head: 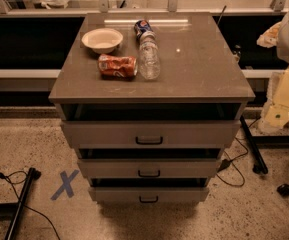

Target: Open middle drawer

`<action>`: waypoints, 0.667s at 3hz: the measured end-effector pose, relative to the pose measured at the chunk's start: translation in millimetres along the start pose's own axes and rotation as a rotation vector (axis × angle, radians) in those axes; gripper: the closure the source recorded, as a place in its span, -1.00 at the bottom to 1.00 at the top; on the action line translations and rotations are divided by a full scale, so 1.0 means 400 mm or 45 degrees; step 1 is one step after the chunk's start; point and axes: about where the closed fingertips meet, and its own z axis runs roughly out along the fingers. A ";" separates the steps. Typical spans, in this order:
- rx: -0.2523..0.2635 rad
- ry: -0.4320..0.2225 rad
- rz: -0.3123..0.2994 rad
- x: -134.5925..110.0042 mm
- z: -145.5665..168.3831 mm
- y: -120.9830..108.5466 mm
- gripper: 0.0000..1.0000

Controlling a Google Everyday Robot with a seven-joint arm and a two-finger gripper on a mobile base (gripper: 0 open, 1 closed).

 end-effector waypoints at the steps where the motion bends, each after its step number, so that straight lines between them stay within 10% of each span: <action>1: 0.000 0.000 0.000 0.000 0.000 0.000 -1.00; 2: -0.042 0.009 -0.057 -0.018 0.031 -0.002 -1.00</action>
Offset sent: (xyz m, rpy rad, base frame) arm 0.0128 0.0179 -0.0294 -0.0325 0.0925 0.1201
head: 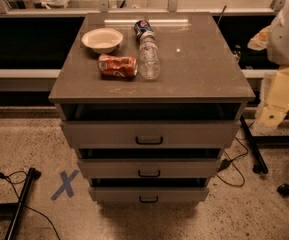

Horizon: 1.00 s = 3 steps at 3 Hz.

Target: Open middle drawer

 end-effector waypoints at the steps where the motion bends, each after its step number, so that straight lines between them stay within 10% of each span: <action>1: -0.055 -0.011 -0.054 -0.021 0.120 0.023 -1.00; 3: 0.015 -0.030 0.016 -0.039 0.336 0.192 -1.00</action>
Offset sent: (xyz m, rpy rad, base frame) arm -0.0487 0.0691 -0.2980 -0.0545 -0.0018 0.0515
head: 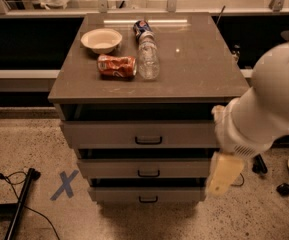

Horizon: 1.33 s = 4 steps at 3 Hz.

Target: Open middle drawer

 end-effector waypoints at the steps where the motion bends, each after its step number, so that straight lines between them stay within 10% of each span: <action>1: 0.003 -0.002 0.006 0.012 0.076 0.040 -1.00; 2: -0.024 0.017 -0.041 -0.015 0.087 0.051 -1.00; 4: -0.139 0.015 -0.102 0.033 0.357 0.135 -1.00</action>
Offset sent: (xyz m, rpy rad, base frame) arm -0.0123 0.0156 -0.0278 -0.0292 0.0238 0.0409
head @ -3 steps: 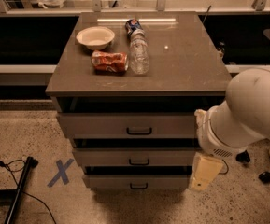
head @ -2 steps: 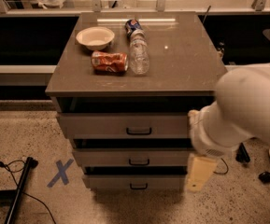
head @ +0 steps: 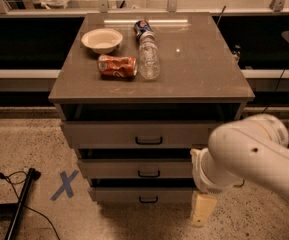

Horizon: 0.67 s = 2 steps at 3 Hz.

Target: Open middle drawer

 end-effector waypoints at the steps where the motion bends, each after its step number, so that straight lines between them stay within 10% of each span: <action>1: -0.032 -0.123 0.092 0.058 0.176 0.041 -1.00; 2: 0.004 -0.191 0.120 0.048 0.224 0.022 -1.00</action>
Offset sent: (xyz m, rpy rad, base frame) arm -0.0068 -0.0088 -0.0787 0.1156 0.0217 -0.0543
